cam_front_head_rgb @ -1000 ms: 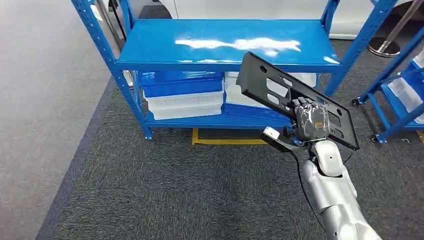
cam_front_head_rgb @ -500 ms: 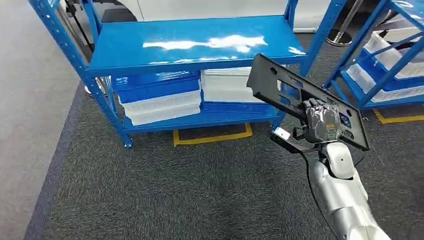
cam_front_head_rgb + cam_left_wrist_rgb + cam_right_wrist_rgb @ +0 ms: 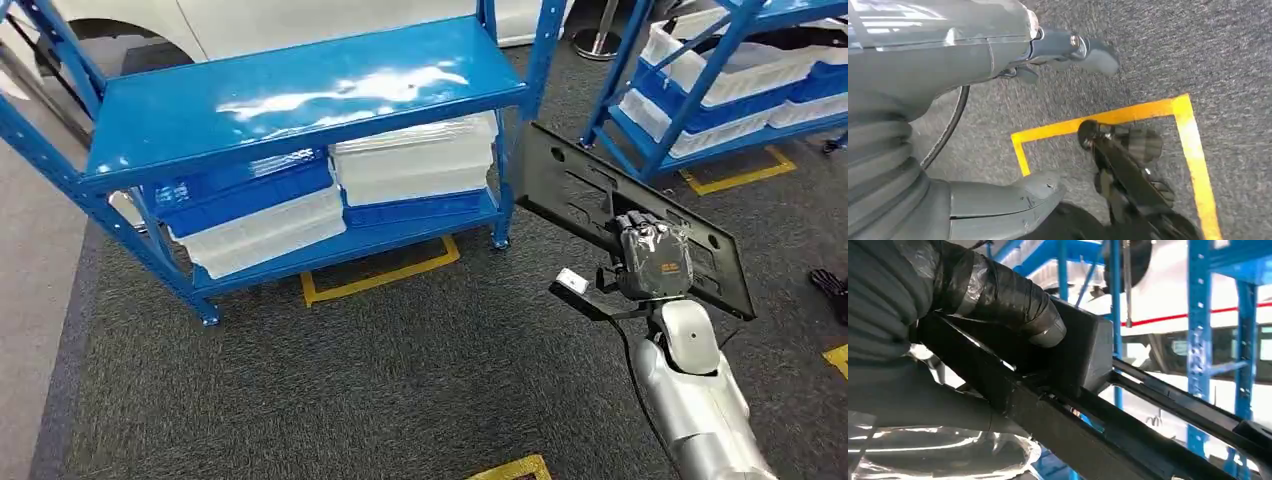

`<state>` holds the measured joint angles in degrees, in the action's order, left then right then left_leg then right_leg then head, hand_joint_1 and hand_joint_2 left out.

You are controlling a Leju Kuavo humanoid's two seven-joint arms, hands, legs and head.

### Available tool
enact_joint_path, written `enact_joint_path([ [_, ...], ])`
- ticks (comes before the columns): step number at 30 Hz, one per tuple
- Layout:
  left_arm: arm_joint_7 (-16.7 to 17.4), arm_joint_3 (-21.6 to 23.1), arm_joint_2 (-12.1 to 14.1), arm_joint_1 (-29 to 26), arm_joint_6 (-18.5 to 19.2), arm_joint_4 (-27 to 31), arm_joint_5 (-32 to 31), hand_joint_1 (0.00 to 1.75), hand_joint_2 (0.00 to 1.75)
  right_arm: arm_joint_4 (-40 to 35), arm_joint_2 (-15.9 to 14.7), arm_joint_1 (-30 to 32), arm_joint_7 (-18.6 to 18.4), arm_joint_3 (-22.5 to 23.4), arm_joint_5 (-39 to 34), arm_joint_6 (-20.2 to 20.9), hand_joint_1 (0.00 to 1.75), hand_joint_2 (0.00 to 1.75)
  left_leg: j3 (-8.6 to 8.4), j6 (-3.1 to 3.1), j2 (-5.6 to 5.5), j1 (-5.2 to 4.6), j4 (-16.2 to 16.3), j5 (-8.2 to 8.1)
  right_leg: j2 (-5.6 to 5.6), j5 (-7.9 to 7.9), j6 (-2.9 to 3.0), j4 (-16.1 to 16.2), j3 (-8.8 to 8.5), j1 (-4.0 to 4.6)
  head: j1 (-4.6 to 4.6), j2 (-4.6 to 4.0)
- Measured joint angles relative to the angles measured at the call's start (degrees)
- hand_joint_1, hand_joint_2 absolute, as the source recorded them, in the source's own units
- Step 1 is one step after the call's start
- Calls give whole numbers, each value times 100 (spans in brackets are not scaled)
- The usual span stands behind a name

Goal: Take the parts from the cabinet and place them on the table.

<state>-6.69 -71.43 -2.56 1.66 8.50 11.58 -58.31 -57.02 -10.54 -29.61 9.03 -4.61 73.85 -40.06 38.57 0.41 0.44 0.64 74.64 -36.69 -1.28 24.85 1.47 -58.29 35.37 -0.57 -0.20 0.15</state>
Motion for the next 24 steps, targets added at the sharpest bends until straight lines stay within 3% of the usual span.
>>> enact_joint_path([
  [1,0,0,0,-13,13,0,-11,0,175,-2,13,61,-33,-27,42,0,175,175,90,-7,-10,0,137,61,-97,0,0,-17,3,6,0,0],
  [3,-2,0,-2,-15,22,0,-39,0,175,-24,55,122,-70,-83,74,0,175,175,-130,-40,-34,0,-411,486,-240,4,-2,-38,5,8,0,0],
  [4,-13,0,0,-12,35,0,-57,0,175,-50,83,133,-83,-118,79,0,175,175,-393,-75,-143,0,-1019,819,-332,6,-6,-53,4,8,0,0],
  [5,-26,0,13,-15,50,0,-77,0,175,-72,110,135,-94,-158,81,0,175,175,-574,-120,-419,5,-1496,980,-400,9,-13,-64,19,-5,0,0],
  [6,-31,2,20,-13,59,0,-125,0,175,-83,147,116,-109,-189,85,0,175,175,-612,-131,-545,24,-1580,916,-463,1,-45,-82,50,19,2,0],
  [8,-26,9,20,-5,68,0,-173,0,175,-98,160,126,-133,-238,92,0,175,175,-635,-127,-426,-6,-1622,926,-592,-33,-122,-88,107,-21,2,0],
  [10,-24,15,18,6,68,0,-199,0,175,-109,160,153,-151,-271,94,-2,175,175,-661,-192,-295,31,-1685,984,-714,-79,-208,-59,131,-2,-2,0],
  [11,-22,17,17,19,68,0,-217,0,175,-116,164,172,-149,-291,103,-2,175,175,-683,-239,-197,41,-1729,1023,-366,12,-216,-153,162,-3,0,0],
  [12,-22,17,17,17,66,0,-219,0,175,-120,166,153,-170,-302,105,-2,175,175,-681,-264,-144,35,-1742,1025,-92,191,-249,-382,273,11,18,0],
  [13,-20,17,17,3,63,0,-214,0,175,-127,177,139,-173,-315,105,-2,175,175,-676,-279,-68,23,-1741,1024,28,429,-286,-812,471,-6,20,0],
  [14,-24,17,17,-4,61,0,-216,0,175,-129,188,141,-181,-337,99,0,175,175,-675,-287,13,19,-1741,1018,71,638,-317,-1289,692,-27,17,0],
  [15,-37,17,20,-6,55,0,-230,0,175,-129,193,161,-184,-356,94,0,175,175,-670,-292,79,19,-1738,1014,86,753,-340,-1637,857,-44,17,0],
  [16,-50,17,24,-8,50,2,-251,0,175,-129,195,179,-194,-376,90,0,175,175,-670,-285,160,20,-1736,1009,99,751,-362,-1803,932,-71,18,0],
  [17,-55,24,24,-6,50,0,-282,0,175,-129,195,188,-223,-396,90,0,175,175,-674,-276,226,20,-1734,1003,115,637,-378,-1690,868,-91,17,0],
  [19,-57,50,22,6,50,0,-295,0,175,-147,195,181,-273,-431,48,0,175,175,-693,-234,367,25,-1712,965,228,161,-384,-768,356,-107,20,0],
  [20,-63,61,22,9,46,2,-304,0,175,-170,195,174,-286,-442,31,0,175,175,-707,-197,426,18,-1691,936,441,-4,-366,-259,68,-95,18,0],
  [21,-68,61,24,4,41,2,-297,0,175,-184,195,148,-286,-451,18,0,175,175,-702,-151,469,-27,-1677,906,627,106,-336,-121,23,16,20,0],
  [22,-74,61,22,7,33,2,-289,0,175,-201,197,149,-286,-477,3,0,175,175,-711,-118,517,-36,-1670,888,505,73,-265,-111,39,-19,7,0],
  [24,-76,61,22,28,33,2,-262,0,175,-206,188,171,-286,-488,-20,0,175,175,-749,-65,648,-40,-1690,873,384,86,-208,-121,64,28,11,0],
])
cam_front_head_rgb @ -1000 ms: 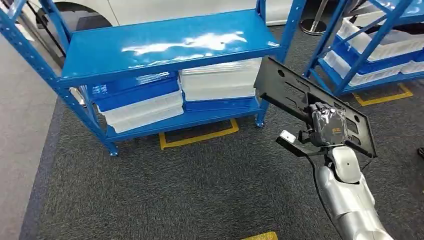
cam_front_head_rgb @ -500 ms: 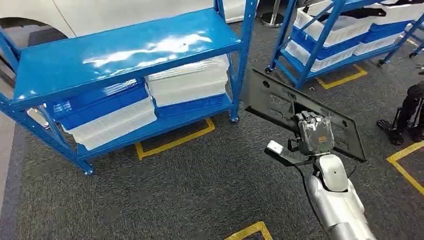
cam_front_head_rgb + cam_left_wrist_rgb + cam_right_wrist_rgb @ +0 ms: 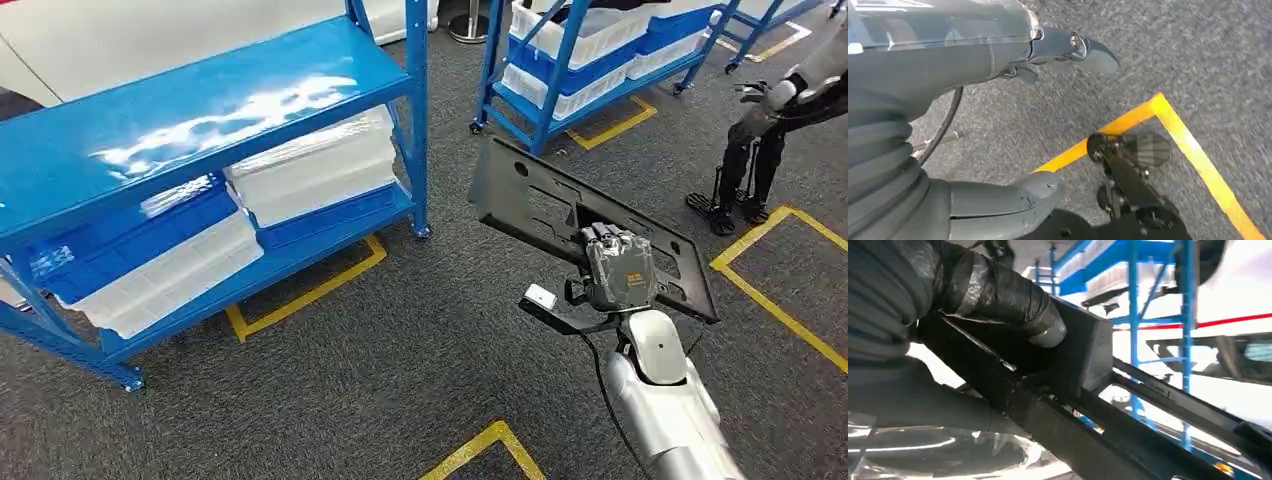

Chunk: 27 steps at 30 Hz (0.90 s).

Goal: Take the parts from the cabinet and place them on the table.

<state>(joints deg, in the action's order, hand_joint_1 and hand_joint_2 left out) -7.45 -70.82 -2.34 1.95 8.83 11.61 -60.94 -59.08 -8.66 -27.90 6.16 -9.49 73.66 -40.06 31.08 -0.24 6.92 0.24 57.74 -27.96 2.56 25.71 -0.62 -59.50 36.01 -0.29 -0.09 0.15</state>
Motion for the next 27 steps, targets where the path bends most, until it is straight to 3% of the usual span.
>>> enact_joint_path([
  [1,-2,0,0,11,0,0,26,0,175,0,-2,3,-4,-2,-15,0,175,175,-20,31,70,8,-2,-15,-76,-17,52,23,0,-16,4,0],
  [2,-2,0,-2,15,0,0,37,0,175,-7,0,11,-4,-15,-20,-2,175,175,3,76,-116,52,66,-100,-134,-40,95,56,-26,-56,4,0],
  [3,-2,0,-7,9,0,0,37,0,175,-18,0,-1,-7,-28,-28,-2,175,175,60,79,-347,55,221,-226,-179,-41,130,61,-24,-58,4,0],
  [4,7,0,-9,4,18,0,39,0,175,-20,0,-16,-22,-63,-42,-2,175,175,270,78,-536,63,692,-499,-234,-43,170,60,-22,-53,2,0],
  [5,20,0,-9,-11,22,0,39,0,175,-20,4,-15,-33,-85,-48,-2,175,175,493,82,-612,59,1161,-711,-303,-43,180,59,-23,-42,2,0],
  [6,26,0,-9,-28,31,0,41,0,175,-20,4,-10,-46,-96,-52,0,175,175,708,87,-648,53,1587,-856,-374,-41,184,55,-21,-31,2,0],
  [7,39,0,-9,-42,35,0,44,0,175,-20,4,-1,-61,-112,-52,0,175,175,855,83,-656,52,1838,-862,-463,-39,187,47,-22,-18,2,0],
  [8,55,-2,-9,-49,33,0,48,0,175,-20,4,0,-70,-133,-52,0,175,175,853,70,-659,52,1763,-715,-550,-37,188,38,-26,-12,2,0],
  [9,66,-2,-9,-47,33,0,55,0,175,-20,4,-1,-83,-151,-50,0,175,175,750,49,-673,53,1466,-482,-637,-36,188,26,-28,-8,2,0],
  [11,81,-2,-7,-43,17,0,55,0,175,-44,7,0,-109,-168,-22,-2,175,175,358,-9,-838,53,490,81,-796,-24,176,1,-37,-8,2,0],
  [12,90,-2,-7,-39,11,0,55,0,175,-55,9,3,-122,-186,-20,0,175,175,255,-45,-1122,64,260,73,-855,-17,163,-4,-15,-23,4,0],
  [13,92,-2,-9,-39,-2,0,55,0,175,-61,11,-23,-138,-190,-18,0,175,175,207,-37,-1211,88,115,67,-922,-21,128,-50,31,1,6,0],
  [16,103,-4,-7,-37,-24,2,41,0,175,-96,-2,54,-171,-199,-11,0,175,175,194,-73,-1010,35,110,86,-1142,-94,-8,18,78,-77,2,0],
  [17,101,-4,-15,-38,-26,2,37,0,175,-131,-44,104,-184,-199,-13,-2,175,175,153,-130,-907,118,17,134,-1126,-71,-29,-3,83,-67,-2,0],
  [18,98,-4,-15,-33,-33,4,33,0,175,-175,-39,157,-181,-201,-17,-4,175,175,125,-152,-847,90,-18,149,-776,28,-48,-129,125,-25,11,0],
  [19,90,-4,-15,-40,-33,4,31,0,175,-212,-55,170,-168,-203,-15,-2,175,175,117,-202,-773,82,-23,144,-532,234,-69,-452,286,-33,28,0],
  [20,87,-4,-13,-46,-35,4,20,0,175,-234,-52,194,-184,-203,-9,-2,175,175,120,-200,-705,64,-19,142,-402,437,-87,-868,489,-48,31,0],
  [22,81,-4,-9,-59,-55,7,-33,0,175,-293,-61,309,-197,-203,40,-2,175,175,119,-209,-541,52,-14,121,-301,689,-123,-1580,838,-78,28,0],
  [23,83,-4,-9,-61,-57,7,-52,0,175,-323,-65,378,-218,-203,66,0,175,175,114,-198,-469,52,-12,112,-284,622,-134,-1593,843,-94,31,0],
  [24,83,-4,-9,-59,-59,7,-74,0,175,-352,-83,433,-231,-205,66,-2,175,175,106,-182,-398,53,-9,100,-267,453,-139,-1364,719,-106,28,0],
  [25,79,-2,-9,-55,-61,7,-83,0,175,-389,-103,466,-256,-214,61,-2,175,175,97,-167,-329,53,-1,85,-226,233,-135,-947,486,-109,31,0],
  [26,66,-2,-9,-52,-61,7,-83,0,175,-430,-131,473,-284,-218,33,-2,175,175,82,-146,-258,53,12,58,-107,-2,-122,-383,163,-103,31,0],
  [27,44,-2,-9,-53,-61,7,-90,0,175,-483,-155,472,-299,-219,-6,-2,175,175,67,-114,-197,44,24,33,125,-7,-102,-13,-16,-78,30,0],
])
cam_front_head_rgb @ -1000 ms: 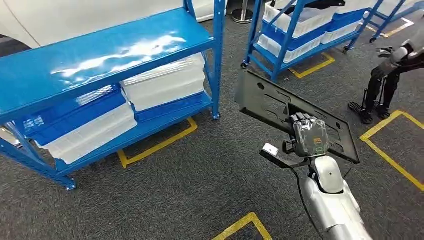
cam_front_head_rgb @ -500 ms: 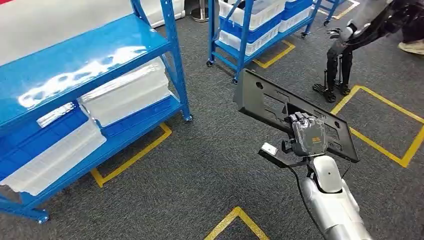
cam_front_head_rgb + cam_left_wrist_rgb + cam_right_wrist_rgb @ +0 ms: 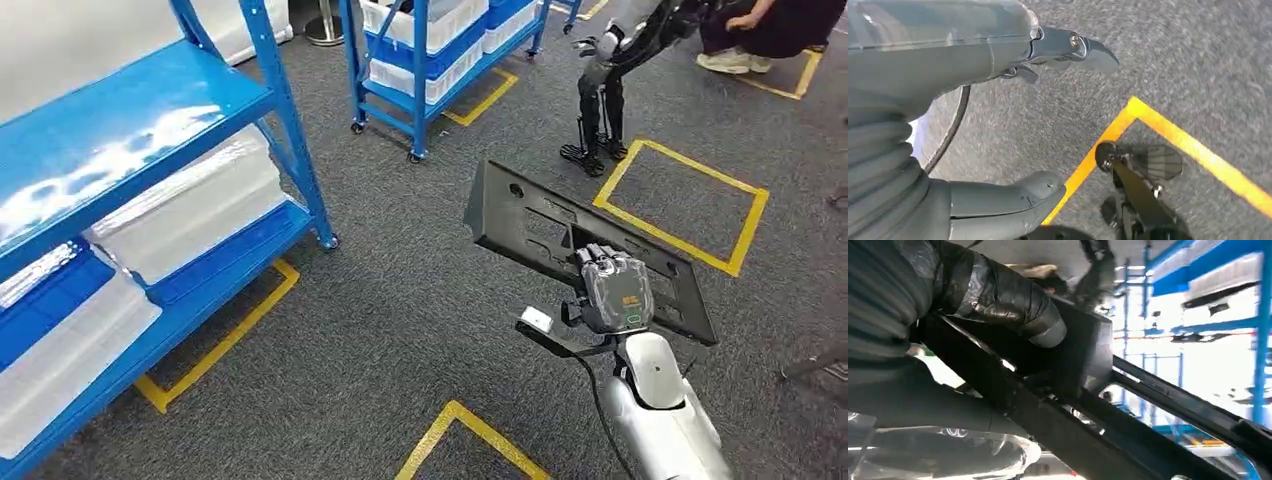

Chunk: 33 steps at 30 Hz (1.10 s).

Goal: Take the parts from the cabinet and place them on the table.

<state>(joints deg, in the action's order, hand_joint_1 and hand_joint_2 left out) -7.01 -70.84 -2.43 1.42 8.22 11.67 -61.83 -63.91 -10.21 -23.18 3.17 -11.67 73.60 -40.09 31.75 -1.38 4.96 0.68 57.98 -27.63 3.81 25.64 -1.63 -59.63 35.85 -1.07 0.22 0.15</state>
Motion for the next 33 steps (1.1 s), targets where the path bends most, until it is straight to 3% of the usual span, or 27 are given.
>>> enact_joint_path([
  [1,-28,0,0,-2,2,0,-2,0,175,-52,-11,0,-2,0,-39,0,175,175,-2,47,51,-45,27,-31,40,1,55,33,-11,69,-4,0],
  [4,-51,0,0,22,9,0,-9,0,175,-105,-74,26,-4,-2,-57,9,175,175,-69,127,225,-41,-9,-57,-202,5,135,19,12,101,-2,0],
  [5,-53,0,-2,33,9,0,-9,0,175,-134,-99,34,-4,-2,-57,9,175,175,-80,174,222,-24,4,-99,-268,-21,192,70,-23,46,-4,0],
  [6,-57,0,-4,33,9,0,-9,0,175,-178,-99,42,0,-11,-57,9,175,175,-44,193,-88,5,129,-208,-314,-32,219,94,-39,34,-4,0],
  [7,-57,0,-9,33,20,0,-13,0,175,-195,-99,27,0,-15,-57,9,175,175,87,188,-282,12,426,-406,-362,-34,258,93,-40,34,-4,0],
  [9,-57,0,-6,0,15,0,-13,0,175,-206,-99,33,-2,-20,-57,13,175,175,530,196,-440,16,1361,-839,-489,-27,295,90,-41,51,-6,0],
  [10,-55,0,-6,-8,13,0,-13,0,175,-206,-99,43,-4,-24,-61,20,175,175,708,199,-459,13,1697,-924,-561,-27,297,86,-40,62,-4,0],
  [11,-42,0,-6,-15,13,0,-19,0,175,-206,-99,50,-11,-33,-85,28,175,175,786,197,-459,13,1810,-883,-637,-27,297,80,-42,71,-6,0],
  [12,-35,0,-6,-17,13,0,-26,0,175,-206,-99,49,-20,-48,-107,39,175,175,743,184,-467,13,1653,-705,-724,-26,296,70,-44,72,-4,0],
  [14,-33,0,-4,-7,15,0,-35,0,175,-206,-99,33,-50,-72,-145,50,175,175,388,141,-570,14,779,-143,-890,-18,286,37,-50,72,-6,0],
  [15,-33,0,0,-5,20,0,-35,0,175,-208,-99,24,-70,-87,-153,52,175,175,197,108,-769,15,299,69,-960,-6,269,19,-45,66,-4,0],
  [16,-35,0,5,2,20,2,-33,0,175,-210,-99,3,-85,-109,-175,59,175,175,153,84,-1062,45,185,-11,-1013,-1,232,-12,-7,95,-4,0],
  [17,-40,0,2,0,22,2,-31,0,175,-215,-107,-22,-96,-118,-186,81,175,175,102,108,-1008,37,104,-32,-1096,-20,200,-23,38,47,-4,0],
  [19,-40,-2,5,0,26,9,-26,0,175,-249,-151,-11,-120,-120,-241,96,175,175,99,76,-900,-8,111,-22,-1231,-70,105,27,58,-10,-9,0],
  [20,-40,-2,5,4,33,13,-26,0,175,-269,-186,-13,-129,-122,-247,107,175,175,70,25,-814,13,40,18,-1319,-94,53,45,71,21,-4,0],
  [22,-40,-2,2,-1,48,15,-81,0,175,-332,-285,-45,-140,-127,-249,131,175,175,18,-61,-655,23,-57,68,-659,128,56,-250,195,57,11,0],
  [23,-24,-2,2,-15,48,15,-122,0,175,-348,-287,-90,-142,-129,-249,153,175,175,18,-69,-576,10,-56,70,-513,322,39,-591,369,50,9,0],
  [24,-11,0,5,-30,46,15,-142,0,175,-365,-289,-122,-144,-133,-245,177,175,175,19,-78,-483,-7,-49,61,-440,543,19,-1087,611,28,7,0],
  [25,2,0,5,-29,46,15,-164,0,175,-376,-291,-130,-146,-146,-243,214,175,175,21,-86,-388,-11,-48,54,-419,675,3,-1467,800,11,9,0],
  [26,8,0,5,-27,44,15,-162,0,175,-376,-293,-132,-147,-153,-241,221,175,175,23,-83,-349,-13,-45,50,-413,696,-4,-1588,863,6,9,0],
  [33,9,-2,7,-26,44,15,-162,0,175,-376,-295,-132,-149,-155,-241,223,175,175,23,-81,-330,-13,-44,49,-411,692,-7,-1625,881,3,9,0],
])
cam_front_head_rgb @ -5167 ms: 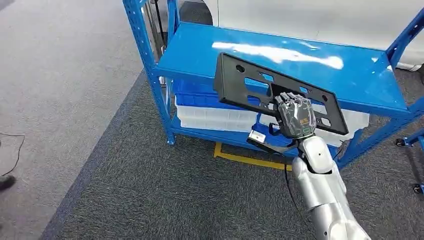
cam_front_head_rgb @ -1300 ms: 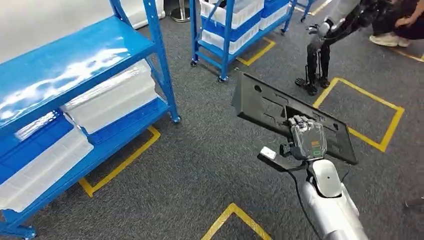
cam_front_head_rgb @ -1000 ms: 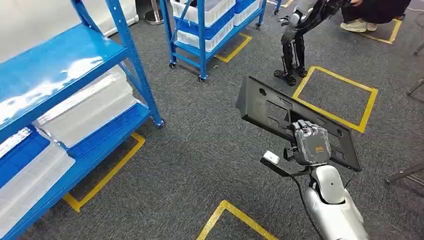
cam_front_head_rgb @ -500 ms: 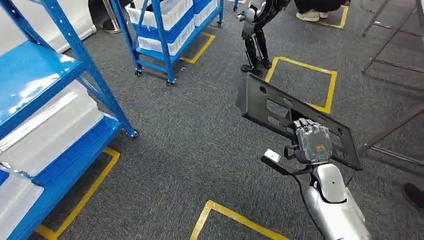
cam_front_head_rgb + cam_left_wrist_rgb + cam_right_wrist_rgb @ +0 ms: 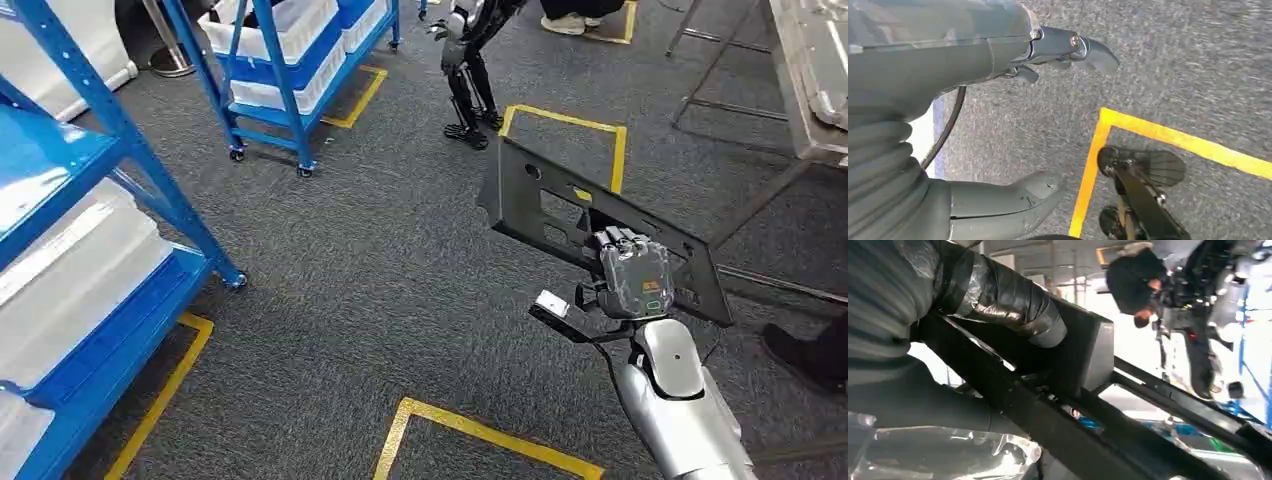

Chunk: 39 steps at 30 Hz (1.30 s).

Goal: Take the parts from the cabinet and place them on the table.

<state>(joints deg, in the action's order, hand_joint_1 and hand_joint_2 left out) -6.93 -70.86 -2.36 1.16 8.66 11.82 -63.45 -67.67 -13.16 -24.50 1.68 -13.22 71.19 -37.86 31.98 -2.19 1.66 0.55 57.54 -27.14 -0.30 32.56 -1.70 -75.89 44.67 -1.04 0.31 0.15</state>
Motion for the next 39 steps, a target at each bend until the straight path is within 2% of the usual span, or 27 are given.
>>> enact_joint_path([
  [1,-30,0,0,18,2,2,59,0,175,-59,-87,-69,-48,-9,9,65,175,175,-21,34,238,0,30,-52,133,-646,-13,1060,-583,-26,0,0],
  [2,-33,0,0,19,4,2,63,0,175,-66,-92,-84,-48,-9,9,68,175,175,-26,41,255,0,39,-60,184,-711,-8,1227,-679,-23,0,0],
  [3,-87,-2,-2,28,42,4,109,0,175,-241,-195,-195,-63,-9,-29,90,175,175,-76,163,458,-38,48,-126,373,-718,117,1653,-867,100,-2,0],
  [4,-112,-2,-4,46,94,4,120,0,175,-297,-299,-226,-52,-9,-96,171,175,175,-97,251,480,-10,60,-206,203,-763,221,1748,-927,28,-4,0],
  [5,-122,-4,-9,48,98,4,135,0,175,-313,-304,-262,-52,-9,-109,196,175,175,-59,264,180,6,215,-316,150,-771,247,1771,-938,43,-2,0],
  [6,-133,-4,-11,43,114,4,151,0,175,-313,-308,-327,-52,-9,-112,225,175,175,126,259,-10,20,619,-556,94,-778,288,1768,-933,43,-7,0],
  [8,-133,-15,-11,21,114,4,168,0,175,-313,-308,-367,-52,-11,-112,256,175,175,563,266,-122,19,1497,-921,-54,-772,305,1762,-935,63,-4,0],
  [9,-133,-24,-11,17,114,4,170,0,175,-313,-306,-362,-52,-13,-112,275,175,175,730,269,-130,19,1799,-980,-135,-769,309,1753,-934,75,-4,0],
  [10,-131,-41,-9,12,114,4,177,0,175,-313,-299,-346,-55,-24,-112,280,175,175,776,260,-134,18,1819,-874,-222,-767,310,1737,-934,81,-4,0],
  [12,-129,-52,-9,17,114,4,190,0,175,-313,-299,-341,-85,-26,-105,278,175,175,513,226,-176,17,1114,-362,-386,-753,302,1703,-937,81,-4,0],
  [13,-122,-59,-4,15,114,7,210,0,175,-315,-297,-344,-112,-26,-90,278,175,175,303,206,-294,20,611,-88,-456,-742,286,1685,-938,75,-4,0],
  [14,-111,-68,2,16,114,11,214,0,175,-317,-291,-344,-155,-28,-76,280,175,175,158,165,-564,24,258,-26,-517,-729,265,1665,-923,60,-4,0],
  [15,-98,-89,-2,14,114,11,227,0,175,-313,-286,-370,-179,-31,-68,284,175,175,93,158,-689,53,128,-67,-594,-722,228,1620,-879,82,-2,0],
  [18,-74,-107,0,24,114,30,245,0,175,-310,-269,-343,-251,-35,-31,286,175,175,91,91,-495,-14,124,-45,-797,-801,86,1691,-831,-1,-13,0],
  [19,-66,-111,-4,27,116,33,245,0,175,-310,-275,-342,-264,-35,-13,284,175,175,51,29,-408,57,17,15,-816,-795,53,1692,-819,23,-11,0],
  [21,-55,-133,-7,21,118,39,245,0,175,-306,-273,-358,-271,-35,13,284,175,175,9,-40,-256,26,-44,49,-224,-505,50,1289,-636,53,2,0],
  [23,-46,-149,-7,7,114,39,238,0,175,-304,-269,-346,-278,-35,13,286,175,175,12,-57,-108,-3,-42,35,-43,-120,9,429,-223,17,2,0],
  [25,-44,-157,-7,8,101,42,238,0,175,-297,-269,-284,-280,-35,13,286,175,175,9,-57,38,-7,-40,13,-8,-74,-27,28,-14,-14,2,0],
  [26,-44,-162,-7,10,101,42,238,0,175,-291,-269,-272,-282,-35,13,286,175,175,0,-44,108,-8,-39,3,9,-231,-38,221,-114,-30,2,0],
  [28,-46,-168,-11,15,105,42,230,0,175,-288,-277,-271,-288,-35,13,280,175,175,-34,-9,241,-8,-26,-38,146,-686,-32,1166,-628,-31,2,0],
  [29,-50,-170,-20,14,107,42,221,0,175,-300,-293,-273,-295,-35,11,278,175,175,-67,17,304,-8,-17,-69,368,-805,-14,1672,-897,-16,2,0],
  [30,-57,-175,-22,12,109,44,221,0,175,-310,-304,-268,-306,-35,0,278,175,175,-71,58,352,-59,-11,-95,519,-744,35,1701,-924,71,2,2],
  [34,-66,-181,-42,50,112,46,210,0,175,-334,-374,-252,-315,-33,-4,275,175,175,-153,181,586,-49,-12,-167,210,-749,151,1741,-903,89,2,0],
  [35,-63,-181,-42,47,112,50,205,0,175,-356,-382,-234,-317,-33,-4,273,175,175,-135,220,380,-2,54,-244,158,-774,195,1785,-955,31,0,0],
  [36,-77,-181,-53,47,114,50,205,0,175,-376,-387,-251,-317,-33,-7,275,175,175,-49,221,78,6,290,-407,95,-776,239,1797,-967,27,2,0],
  [37,-81,-181,-57,40,129,50,203,0,175,-383,-387,-261,-317,-33,-9,275,175,175,149,222,-61,19,728,-644,41,-771,267,1797,-967,29,-2,0],
  [39,-81,-186,-59,11,122,50,203,0,175,-395,-385,-229,-308,-33,-24,280,175,175,639,237,-136,13,1693,-1020,-111,-764,280,1784,-972,43,-2,0],
])
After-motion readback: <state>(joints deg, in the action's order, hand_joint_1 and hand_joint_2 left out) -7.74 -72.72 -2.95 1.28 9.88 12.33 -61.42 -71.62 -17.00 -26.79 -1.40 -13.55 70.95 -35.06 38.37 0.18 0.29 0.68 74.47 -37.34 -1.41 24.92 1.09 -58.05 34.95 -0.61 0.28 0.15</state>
